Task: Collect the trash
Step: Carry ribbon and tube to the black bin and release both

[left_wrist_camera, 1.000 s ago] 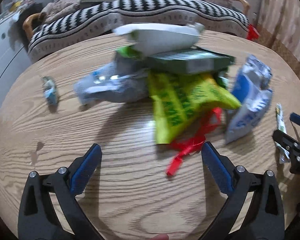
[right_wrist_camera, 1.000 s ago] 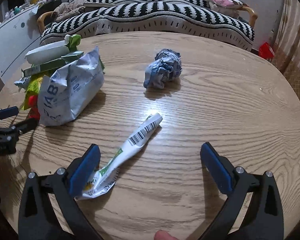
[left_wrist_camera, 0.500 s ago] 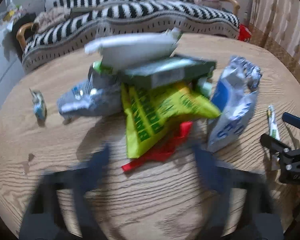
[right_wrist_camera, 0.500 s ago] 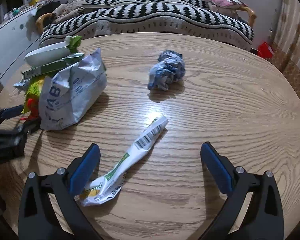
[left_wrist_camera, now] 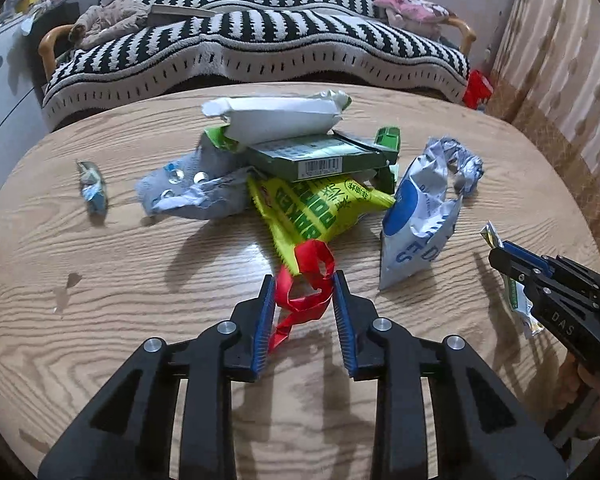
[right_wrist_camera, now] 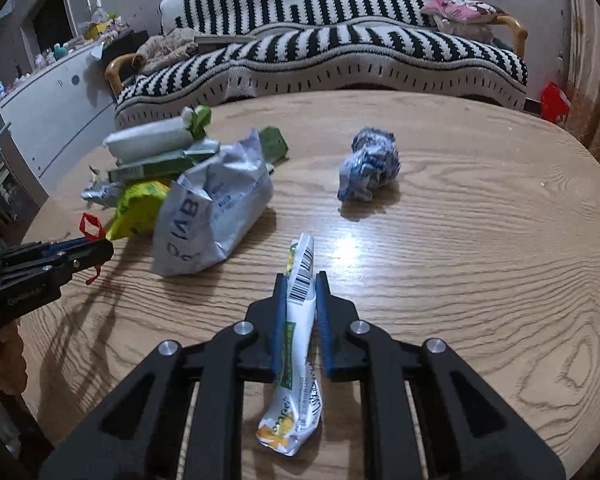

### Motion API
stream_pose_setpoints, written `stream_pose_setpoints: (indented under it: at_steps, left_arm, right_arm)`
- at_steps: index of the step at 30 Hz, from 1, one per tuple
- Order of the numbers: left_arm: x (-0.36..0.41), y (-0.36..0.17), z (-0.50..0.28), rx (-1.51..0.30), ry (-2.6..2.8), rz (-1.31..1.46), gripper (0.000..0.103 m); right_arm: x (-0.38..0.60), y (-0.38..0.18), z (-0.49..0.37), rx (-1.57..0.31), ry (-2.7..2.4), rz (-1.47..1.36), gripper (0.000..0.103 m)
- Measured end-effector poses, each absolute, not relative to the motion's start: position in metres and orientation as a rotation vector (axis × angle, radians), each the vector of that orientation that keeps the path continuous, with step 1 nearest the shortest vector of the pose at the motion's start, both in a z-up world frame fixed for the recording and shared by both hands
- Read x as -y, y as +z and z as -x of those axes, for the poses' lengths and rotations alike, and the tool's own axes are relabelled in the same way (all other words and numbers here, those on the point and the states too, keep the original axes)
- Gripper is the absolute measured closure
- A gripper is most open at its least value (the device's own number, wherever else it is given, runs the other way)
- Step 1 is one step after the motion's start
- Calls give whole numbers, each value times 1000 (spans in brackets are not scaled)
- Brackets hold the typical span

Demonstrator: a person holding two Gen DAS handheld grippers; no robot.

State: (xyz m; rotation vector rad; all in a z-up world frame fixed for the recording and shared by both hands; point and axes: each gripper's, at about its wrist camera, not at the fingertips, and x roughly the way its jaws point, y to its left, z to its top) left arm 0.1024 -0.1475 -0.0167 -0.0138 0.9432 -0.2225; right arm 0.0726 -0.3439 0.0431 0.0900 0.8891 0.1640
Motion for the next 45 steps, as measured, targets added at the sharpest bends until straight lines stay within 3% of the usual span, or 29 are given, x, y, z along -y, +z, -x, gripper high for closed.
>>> stream_pose_setpoints:
  at_steps: [14, 22, 30, 37, 41, 45]
  left_arm:
    - [136, -1, -87, -917, -179, 36, 75]
    - [162, 2, -68, -916, -189, 89, 75]
    - [325, 17, 42, -961, -631, 2, 75]
    - [472, -39, 140, -1104, -879, -269, 75]
    - [506, -78, 165, -1203, -913, -360, 75]
    - [514, -85, 172, -1206, -913, -398, 75]
  right_arm:
    - [337, 47, -60, -907, 165, -101, 88]
    - [365, 78, -24, -800, 132, -228, 88]
    - [511, 102, 131, -700, -65, -422, 88]
    - [625, 33, 260, -820, -311, -593, 88]
    - [644, -2, 296, -860, -355, -650, 88]
    - [652, -18, 306, -880, -357, -686, 88]
